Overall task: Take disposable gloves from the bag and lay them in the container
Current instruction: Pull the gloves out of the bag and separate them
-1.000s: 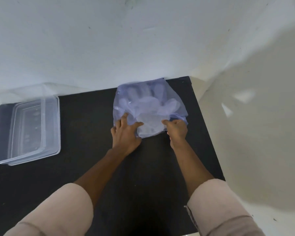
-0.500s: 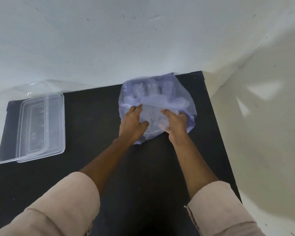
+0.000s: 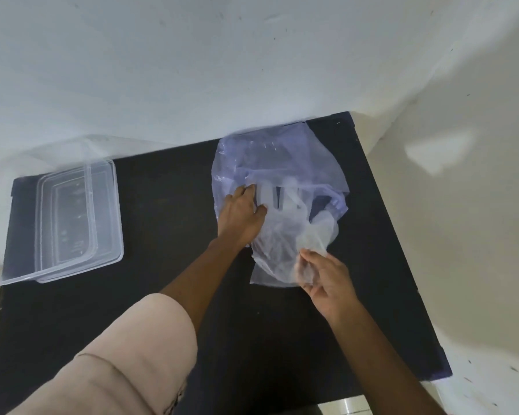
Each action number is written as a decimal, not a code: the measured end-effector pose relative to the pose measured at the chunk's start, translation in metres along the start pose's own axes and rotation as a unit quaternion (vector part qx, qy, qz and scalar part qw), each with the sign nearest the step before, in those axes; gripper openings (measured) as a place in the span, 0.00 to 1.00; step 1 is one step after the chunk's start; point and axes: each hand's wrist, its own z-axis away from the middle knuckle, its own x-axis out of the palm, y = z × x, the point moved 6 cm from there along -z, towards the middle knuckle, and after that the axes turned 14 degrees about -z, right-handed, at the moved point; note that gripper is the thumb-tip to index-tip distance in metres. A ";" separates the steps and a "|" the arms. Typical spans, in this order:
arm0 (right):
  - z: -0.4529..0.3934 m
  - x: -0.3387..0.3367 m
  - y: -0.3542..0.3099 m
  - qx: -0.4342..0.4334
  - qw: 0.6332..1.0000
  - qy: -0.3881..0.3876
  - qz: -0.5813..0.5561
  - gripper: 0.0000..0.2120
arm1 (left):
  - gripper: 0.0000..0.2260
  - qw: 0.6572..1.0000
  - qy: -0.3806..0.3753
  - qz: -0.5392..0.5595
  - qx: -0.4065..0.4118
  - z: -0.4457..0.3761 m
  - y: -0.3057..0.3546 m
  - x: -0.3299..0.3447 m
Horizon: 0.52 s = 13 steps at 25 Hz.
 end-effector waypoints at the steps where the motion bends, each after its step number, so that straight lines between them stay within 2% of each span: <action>1: 0.009 -0.012 0.012 0.008 1.000 0.009 0.003 0.09 | 0.22 1.000 -0.011 -0.021 -0.001 0.005 -0.003 0.001; 4: 0.033 -0.040 0.051 0.030 0.999 0.023 0.029 0.08 | 0.28 0.994 0.006 -0.103 0.044 0.032 -0.012 0.000; 6: 0.048 -0.054 0.079 0.054 0.997 0.032 0.051 0.09 | 0.27 0.991 0.057 -0.073 0.096 0.070 -0.022 -0.006; 8: 0.057 -0.064 0.104 0.083 0.994 0.039 0.065 0.11 | 0.25 0.991 0.089 -0.022 0.099 0.118 -0.049 -0.001; 11: 0.071 -0.070 0.142 0.117 0.991 0.037 0.059 0.15 | 0.23 0.996 0.039 0.081 0.003 0.204 -0.114 0.030; 13: 0.078 -0.069 0.162 0.125 0.990 0.021 0.062 0.12 | 0.19 0.974 -0.012 0.200 -0.103 0.247 -0.149 0.051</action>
